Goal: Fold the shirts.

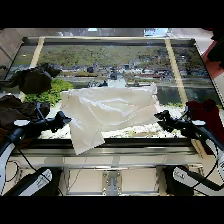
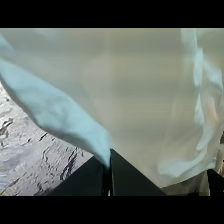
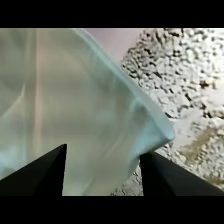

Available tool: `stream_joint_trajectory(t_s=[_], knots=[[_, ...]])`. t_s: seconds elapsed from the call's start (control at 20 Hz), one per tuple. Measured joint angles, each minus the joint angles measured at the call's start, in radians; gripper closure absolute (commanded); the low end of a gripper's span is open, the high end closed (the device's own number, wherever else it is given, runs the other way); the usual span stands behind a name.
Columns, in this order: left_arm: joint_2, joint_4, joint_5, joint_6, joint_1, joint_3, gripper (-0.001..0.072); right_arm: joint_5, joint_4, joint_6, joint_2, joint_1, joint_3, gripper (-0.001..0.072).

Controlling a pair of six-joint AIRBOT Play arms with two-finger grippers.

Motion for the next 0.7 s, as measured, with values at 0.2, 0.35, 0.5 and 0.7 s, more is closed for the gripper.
stream_joint_trajectory(t_s=[0.2,0.35,0.5,0.7], knots=[[0.000,0.000,-0.010,0.004,0.000,0.000,0.0684,-0.129,0.060,-0.002,-0.035,0.053,-0.005,0.0678],[0.000,-0.003,-0.019,0.007,0.000,0.011,0.0685,-0.158,0.087,-0.044,-0.033,0.066,0.019,0.0680],[0.003,-0.004,-0.074,0.021,0.000,0.097,0.0684,-0.131,0.102,-0.126,0.039,0.069,0.093,0.0681],[0.062,-0.006,-0.181,0.037,0.000,0.329,0.0685,-0.080,-0.075,-0.173,0.262,0.071,0.252,0.0682]])
